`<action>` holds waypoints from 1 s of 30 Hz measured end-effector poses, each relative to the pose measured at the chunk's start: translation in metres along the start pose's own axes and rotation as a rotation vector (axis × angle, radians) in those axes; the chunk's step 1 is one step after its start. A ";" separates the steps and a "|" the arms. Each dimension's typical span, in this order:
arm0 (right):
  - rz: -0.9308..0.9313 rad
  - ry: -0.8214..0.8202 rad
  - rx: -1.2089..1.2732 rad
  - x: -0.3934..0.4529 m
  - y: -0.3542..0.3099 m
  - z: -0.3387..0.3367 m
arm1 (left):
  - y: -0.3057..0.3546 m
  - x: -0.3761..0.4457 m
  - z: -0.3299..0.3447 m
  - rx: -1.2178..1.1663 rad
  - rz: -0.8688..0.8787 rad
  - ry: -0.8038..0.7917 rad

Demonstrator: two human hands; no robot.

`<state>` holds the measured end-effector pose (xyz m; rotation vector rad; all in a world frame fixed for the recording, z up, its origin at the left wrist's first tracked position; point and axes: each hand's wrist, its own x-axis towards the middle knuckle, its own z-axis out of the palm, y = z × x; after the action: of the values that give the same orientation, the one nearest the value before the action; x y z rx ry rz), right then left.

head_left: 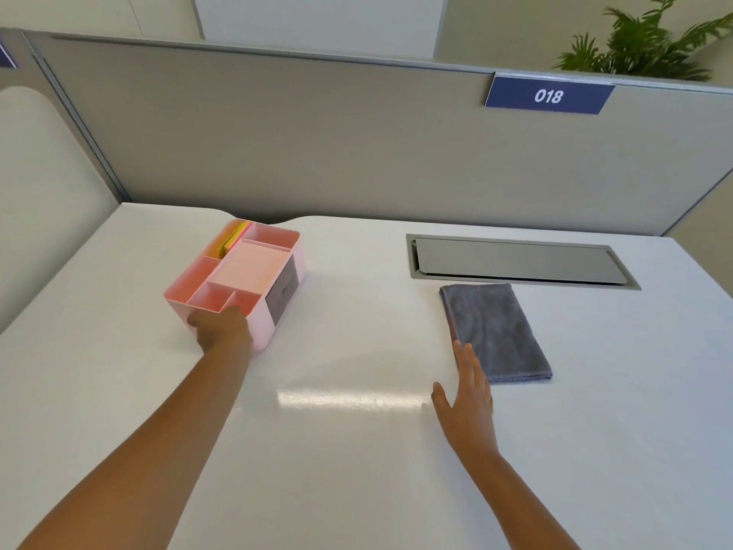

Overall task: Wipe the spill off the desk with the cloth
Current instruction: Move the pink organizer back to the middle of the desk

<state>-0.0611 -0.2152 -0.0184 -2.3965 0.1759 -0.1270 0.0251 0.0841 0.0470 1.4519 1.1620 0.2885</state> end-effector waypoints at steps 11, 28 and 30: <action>0.101 -0.099 0.219 0.063 -0.042 -0.015 | -0.011 -0.005 0.026 0.186 0.202 -0.434; 0.225 0.025 0.089 0.121 -0.051 -0.020 | -0.017 -0.030 0.083 0.217 0.314 -0.487; 0.230 0.027 0.085 0.123 -0.053 -0.019 | -0.018 -0.025 0.085 0.199 0.315 -0.499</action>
<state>0.0628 -0.2089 0.0361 -2.2718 0.4483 -0.0585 0.0674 0.0093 0.0191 1.7571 0.5698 0.0169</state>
